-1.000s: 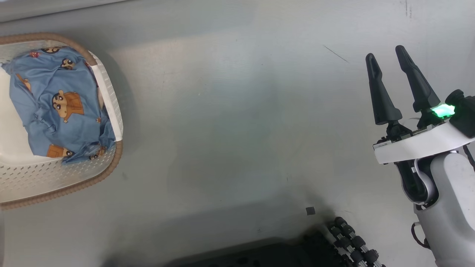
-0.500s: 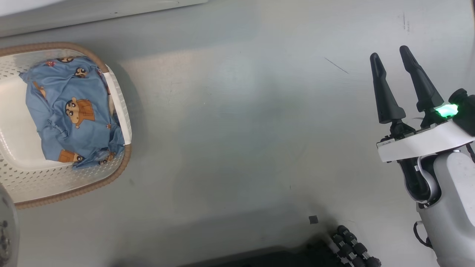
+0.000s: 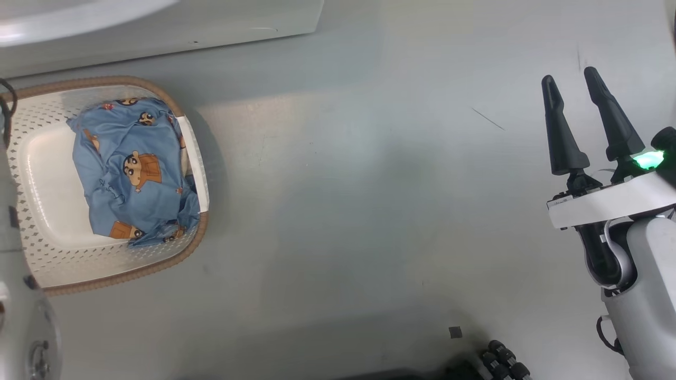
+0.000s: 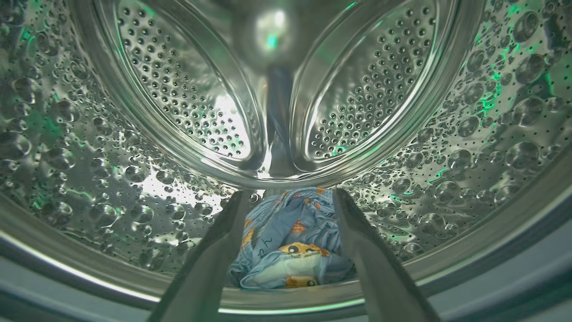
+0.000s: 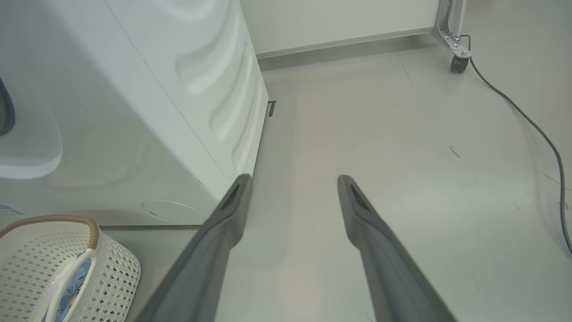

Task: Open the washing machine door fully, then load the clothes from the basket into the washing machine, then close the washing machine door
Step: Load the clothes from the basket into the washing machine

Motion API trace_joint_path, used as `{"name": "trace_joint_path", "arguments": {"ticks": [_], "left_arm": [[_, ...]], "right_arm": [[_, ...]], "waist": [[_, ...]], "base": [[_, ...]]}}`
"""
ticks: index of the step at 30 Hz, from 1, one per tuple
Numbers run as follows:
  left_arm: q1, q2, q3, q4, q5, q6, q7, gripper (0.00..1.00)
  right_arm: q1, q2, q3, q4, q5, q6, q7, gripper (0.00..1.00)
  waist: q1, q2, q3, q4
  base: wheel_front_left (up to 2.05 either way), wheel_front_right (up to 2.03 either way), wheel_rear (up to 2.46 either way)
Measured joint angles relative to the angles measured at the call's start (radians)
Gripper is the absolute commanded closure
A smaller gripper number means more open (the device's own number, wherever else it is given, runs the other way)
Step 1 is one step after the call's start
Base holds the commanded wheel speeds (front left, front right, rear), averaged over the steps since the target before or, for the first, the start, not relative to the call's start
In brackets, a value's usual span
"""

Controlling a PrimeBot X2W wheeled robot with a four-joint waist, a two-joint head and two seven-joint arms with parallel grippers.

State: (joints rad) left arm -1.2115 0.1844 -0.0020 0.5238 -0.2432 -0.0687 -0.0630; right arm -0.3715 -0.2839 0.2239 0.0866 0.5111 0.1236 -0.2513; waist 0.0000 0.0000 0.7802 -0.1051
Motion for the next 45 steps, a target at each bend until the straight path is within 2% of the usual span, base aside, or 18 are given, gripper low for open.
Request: {"name": "trace_joint_path", "arguments": {"ticks": [6,15,23,32,37,45], "left_arm": [[0.073,-0.030,0.003,0.015,-0.013,0.001,-0.058,0.00],[0.181,-0.045,-0.032,0.031,0.007,0.000,-0.144,0.00],[0.279,-0.081,-0.036,0.034,0.006,0.001,-0.177,0.00],[0.489,-0.083,0.006,0.022,0.000,0.010,-0.194,0.00],[0.596,-0.085,0.016,-0.061,0.009,0.012,-0.194,0.00],[0.760,-0.119,0.032,-0.163,0.009,0.012,-0.194,0.00]], "right_arm": [[0.009,-0.001,-0.013,0.004,-0.001,0.000,0.000,0.00],[0.040,-0.002,-0.042,0.017,-0.008,0.000,0.000,0.00],[0.061,0.001,-0.054,0.035,-0.013,0.000,0.000,0.00],[0.105,0.020,-0.051,0.069,-0.028,0.000,0.000,0.00],[0.140,0.029,-0.059,0.085,-0.036,0.000,0.000,0.00],[0.189,0.042,-0.069,0.099,-0.047,0.000,0.000,0.00]], "waist": [[0.0000,0.0000,-0.037,0.017],[0.0000,0.0000,-0.096,0.037],[0.0000,0.0000,-0.163,0.059],[-0.0001,0.0000,-0.278,0.068],[0.0000,0.0000,-0.343,0.065],[-0.0001,0.0000,-0.444,0.064]], "base": [[0.00,0.00,0.00],[0.00,0.00,0.00],[0.00,0.00,0.00],[0.00,0.00,0.00],[0.00,0.00,0.00],[0.00,0.00,0.00]]}}
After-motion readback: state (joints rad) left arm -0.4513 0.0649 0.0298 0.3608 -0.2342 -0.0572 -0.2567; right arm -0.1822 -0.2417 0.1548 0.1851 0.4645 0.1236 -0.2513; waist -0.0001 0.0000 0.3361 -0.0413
